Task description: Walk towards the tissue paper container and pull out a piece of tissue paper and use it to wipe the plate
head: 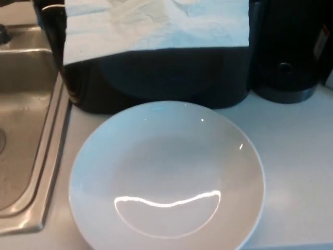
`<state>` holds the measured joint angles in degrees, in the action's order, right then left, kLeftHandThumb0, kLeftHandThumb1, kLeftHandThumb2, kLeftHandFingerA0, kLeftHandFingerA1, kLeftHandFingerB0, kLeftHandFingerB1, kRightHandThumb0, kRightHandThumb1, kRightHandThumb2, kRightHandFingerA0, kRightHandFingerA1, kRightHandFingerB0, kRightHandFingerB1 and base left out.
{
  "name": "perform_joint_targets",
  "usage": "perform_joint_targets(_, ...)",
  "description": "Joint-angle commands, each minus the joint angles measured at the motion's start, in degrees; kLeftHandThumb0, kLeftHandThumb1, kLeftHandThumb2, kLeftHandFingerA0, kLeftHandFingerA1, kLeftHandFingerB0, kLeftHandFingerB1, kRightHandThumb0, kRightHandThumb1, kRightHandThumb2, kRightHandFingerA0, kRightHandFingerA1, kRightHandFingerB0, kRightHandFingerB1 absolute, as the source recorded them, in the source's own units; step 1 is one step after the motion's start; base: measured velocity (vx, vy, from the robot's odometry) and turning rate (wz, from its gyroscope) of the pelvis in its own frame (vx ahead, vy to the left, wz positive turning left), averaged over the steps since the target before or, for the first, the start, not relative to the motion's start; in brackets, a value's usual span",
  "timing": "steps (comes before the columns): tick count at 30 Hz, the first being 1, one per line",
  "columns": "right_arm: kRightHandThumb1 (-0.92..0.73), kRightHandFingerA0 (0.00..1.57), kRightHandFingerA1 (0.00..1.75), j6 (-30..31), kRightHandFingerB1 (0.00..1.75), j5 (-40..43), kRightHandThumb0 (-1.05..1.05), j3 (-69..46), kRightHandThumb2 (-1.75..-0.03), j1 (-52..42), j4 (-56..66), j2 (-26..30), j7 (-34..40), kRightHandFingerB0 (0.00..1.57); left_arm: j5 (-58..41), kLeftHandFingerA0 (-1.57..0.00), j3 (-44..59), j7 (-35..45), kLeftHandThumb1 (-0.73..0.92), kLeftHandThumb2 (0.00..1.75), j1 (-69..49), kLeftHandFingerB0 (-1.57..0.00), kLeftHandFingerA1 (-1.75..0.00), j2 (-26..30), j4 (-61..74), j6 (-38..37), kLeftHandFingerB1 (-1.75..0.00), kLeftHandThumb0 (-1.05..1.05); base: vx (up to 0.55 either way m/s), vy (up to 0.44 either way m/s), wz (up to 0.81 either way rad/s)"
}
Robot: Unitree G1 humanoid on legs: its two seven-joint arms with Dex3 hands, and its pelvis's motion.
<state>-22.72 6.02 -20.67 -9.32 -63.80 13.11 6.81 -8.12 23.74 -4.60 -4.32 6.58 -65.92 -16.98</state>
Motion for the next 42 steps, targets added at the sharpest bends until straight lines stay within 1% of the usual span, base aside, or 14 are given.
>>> perform_joint_targets(1, -0.69, 0.87, 0.51, -0.03, 0.45, 0.19, -0.04, 0.04, -0.65, -0.42, -0.63, 0.31, 0.43, 0.61, -0.17, -0.81, -0.23, -1.06, 0.68, 1.21, -0.37, -0.62, -0.96, 0.82, -0.42, -3.2, -0.76, 0.11, 0.09, 0.077, -0.04)
perform_joint_targets(4, -0.69, 0.88, 0.5, 0.45, 0.44, -0.02, -0.05, 0.35, -0.63, -0.61, 0.0, 0.38, 0.54, 0.61, -0.65, -0.81, 0.04, -0.51, 0.68, 1.2, -0.4, -0.6, -0.96, 0.73, -1.08, -3.12, -0.76, 0.1, 0.07, 0.16, -0.05)
perform_joint_targets(5, -0.69, 0.87, 0.51, 0.34, 0.45, -0.02, -0.06, 0.37, -0.64, -0.56, -0.21, 0.35, 0.53, 0.61, -0.67, -0.76, 0.04, -0.4, 0.74, 1.08, -0.58, -0.64, -1.05, 0.72, -1.16, -3.31, -0.75, 0.12, 0.05, 0.207, -0.02)
perform_joint_targets(8, -0.69, 0.88, 0.52, -0.13, 0.45, 0.39, -0.06, 0.12, -0.65, -0.4, -1.16, 0.18, 0.05, 0.61, -1.05, -0.77, 0.38, -0.15, 0.78, 1.0, -0.83, -0.64, -1.04, 0.81, -1.62, -3.09, -0.74, 0.09, 0.01, 0.308, 0.18)
perform_joint_targets(11, -0.7, 0.88, 0.51, 0.21, 0.45, 0.26, -0.1, 0.21, -0.64, -0.22, -1.92, 0.27, -0.01, 0.62, -0.3, -0.75, -0.05, -0.52, 0.79, 0.96, -1.32, -0.61, -0.99, 1.05, -2.41, -3.41, -0.72, 0.05, -0.03, 0.181, 0.13)
perform_joint_targets(19, -0.71, 0.87, 0.51, -0.56, 0.44, -0.18, -0.06, 0.74, -0.64, -0.64, -1.52, 0.44, -0.11, 0.6, -1.45, -0.77, 0.96, -0.05, 0.75, 1.01, -1.82, -0.64, -1.11, 0.84, -2.54, -2.55, -0.74, 0.06, 0.01, -0.017, 0.03)
perform_joint_targets(22, -0.71, 0.87, 0.52, -0.83, 0.45, -0.22, -0.02, 0.93, -0.68, -1.57, -0.97, 0.7, -0.33, 0.58, -1.36, -0.79, 0.94, -0.19, 0.8, 0.92, -2.22, -0.63, -1.05, 0.58, -2.59, -2.53, -0.74, 0.03, 0.0, 0.0, 0.0)
perform_joint_targets(34, -0.63, 0.91, 0.52, -3.19, 0.43, -0.46, 0.02, 0.88, -0.7, -7.91, 2.06, 2.62, -1.14, 0.56, -1.55, -0.78, 1.18, -0.49, 0.78, 1.01, -4.08, -0.62, -1.07, -0.36, -2.74, -3.48, -0.73, 0.09, 0.0, 0.0, 0.0)
perform_joint_targets(35, -0.65, 0.86, 0.51, -4.26, 0.42, -0.92, 0.01, 0.76, -0.64, -10.78, 3.32, 3.25, -0.48, 0.55, -1.73, -0.79, 1.36, -0.18, 0.69, 1.18, -4.76, -0.61, -0.95, -0.24, -2.65, -3.33, -0.76, 0.11, 0.0, 0.0, 0.0)
perform_joint_targets(36, -0.65, 0.86, 0.51, -4.35, 0.42, -0.99, 0.01, 0.87, -0.64, -11.05, 3.53, 3.21, -0.43, 0.55, -1.82, -0.79, 1.48, -0.11, 0.69, 1.18, -4.94, -0.61, -0.95, -0.13, -2.54, -3.37, -0.76, 0.11, 0.0, 0.0, 0.0)
perform_joint_targets(37, -0.64, 0.87, 0.52, -5.34, 0.43, -0.43, 0.05, 0.36, -0.66, -12.17, 3.95, 3.11, -0.74, 0.56, -1.84, -0.75, 1.58, 0.11, 0.8, 0.96, -5.35, -0.62, -1.02, 0.12, -2.56, -3.65, -0.72, 0.08, 0.0, 0.0, 0.0)
perform_joint_targets(40, -0.59, 0.81, 0.52, -10.05, 0.43, 2.61, 0.09, -2.52, -0.85, -20.4, 10.72, 2.59, -4.25, 0.52, -1.73, -0.77, 1.65, 0.43, 0.82, 0.87, -6.38, -0.62, -1.03, 0.84, -2.83, -3.82, -0.72, 0.04, 0.0, 0.0, 0.0)
perform_joint_targets(41, -0.67, 0.82, 0.51, -10.23, 0.41, 3.35, 0.02, -3.64, -0.7, -21.99, 12.28, 2.36, -4.32, 0.49, -1.66, -0.75, 1.56, 0.5, 0.81, 0.85, -6.56, -0.59, -0.99, 0.95, -2.92, -3.67, -0.69, 0.04, 0.0, 0.0, 0.0)
perform_joint_targets(42, -0.69, 0.7, 0.47, -10.8, 0.34, 6.77, -0.08, -6.77, -0.6, -24.67, 15.31, 1.5, -5.54, 0.35, -1.57, -0.77, 1.45, 0.73, 0.81, 0.85, -6.92, -0.61, -1.02, 1.02, -3.15, -3.63, -0.71, 0.04, 0.0, 0.0, 0.0)
